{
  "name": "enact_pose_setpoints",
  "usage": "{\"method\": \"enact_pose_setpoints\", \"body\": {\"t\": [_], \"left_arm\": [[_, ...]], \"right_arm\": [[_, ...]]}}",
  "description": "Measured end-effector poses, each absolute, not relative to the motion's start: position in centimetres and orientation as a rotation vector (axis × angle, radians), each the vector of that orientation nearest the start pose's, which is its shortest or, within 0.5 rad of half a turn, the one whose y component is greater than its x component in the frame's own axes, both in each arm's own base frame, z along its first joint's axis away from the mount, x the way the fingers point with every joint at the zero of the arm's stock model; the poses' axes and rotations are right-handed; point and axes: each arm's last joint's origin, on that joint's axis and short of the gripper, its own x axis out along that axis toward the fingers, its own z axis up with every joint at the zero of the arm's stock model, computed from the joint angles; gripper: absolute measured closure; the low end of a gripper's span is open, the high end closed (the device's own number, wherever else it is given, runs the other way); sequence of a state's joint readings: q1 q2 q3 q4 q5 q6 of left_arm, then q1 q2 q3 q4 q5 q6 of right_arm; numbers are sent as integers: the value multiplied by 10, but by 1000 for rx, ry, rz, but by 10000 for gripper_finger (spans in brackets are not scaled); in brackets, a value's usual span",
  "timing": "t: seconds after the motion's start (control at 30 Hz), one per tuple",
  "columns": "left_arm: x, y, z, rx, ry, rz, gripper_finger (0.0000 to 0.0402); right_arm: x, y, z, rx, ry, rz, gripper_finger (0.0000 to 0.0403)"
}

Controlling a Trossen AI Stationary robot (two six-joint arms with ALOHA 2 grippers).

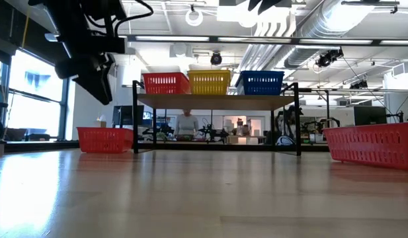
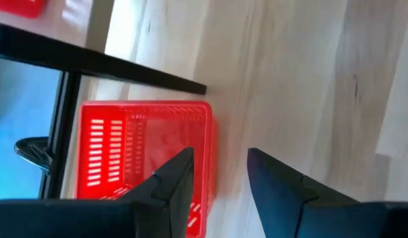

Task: Stack baskets on shelf by color
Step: Stack the top red bin on the red bin on the shelf

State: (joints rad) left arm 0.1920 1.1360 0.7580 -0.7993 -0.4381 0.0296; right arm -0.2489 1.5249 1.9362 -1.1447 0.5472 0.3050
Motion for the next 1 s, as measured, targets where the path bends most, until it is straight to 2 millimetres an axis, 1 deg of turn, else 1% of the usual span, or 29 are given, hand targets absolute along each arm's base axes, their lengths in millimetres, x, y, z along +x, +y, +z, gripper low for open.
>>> {"method": "enact_pose_setpoints", "body": {"t": [0.2, 0.43, 0.77, 1.0], "left_arm": [[192, 52, 211, 195, 1246, 515, 269], [200, 61, 192, 183, 1345, 514, 269], [208, 70, 170, 235, 1448, 620, 269], [212, 70, 160, 227, 1494, 603, 269]], "right_arm": [[263, -82, 456, 163, 647, -867, 242], [262, -82, 455, 163, 660, -868, 242], [262, -82, 455, 168, 660, -864, 242], [262, -82, 455, 186, 653, -870, 242]]}}
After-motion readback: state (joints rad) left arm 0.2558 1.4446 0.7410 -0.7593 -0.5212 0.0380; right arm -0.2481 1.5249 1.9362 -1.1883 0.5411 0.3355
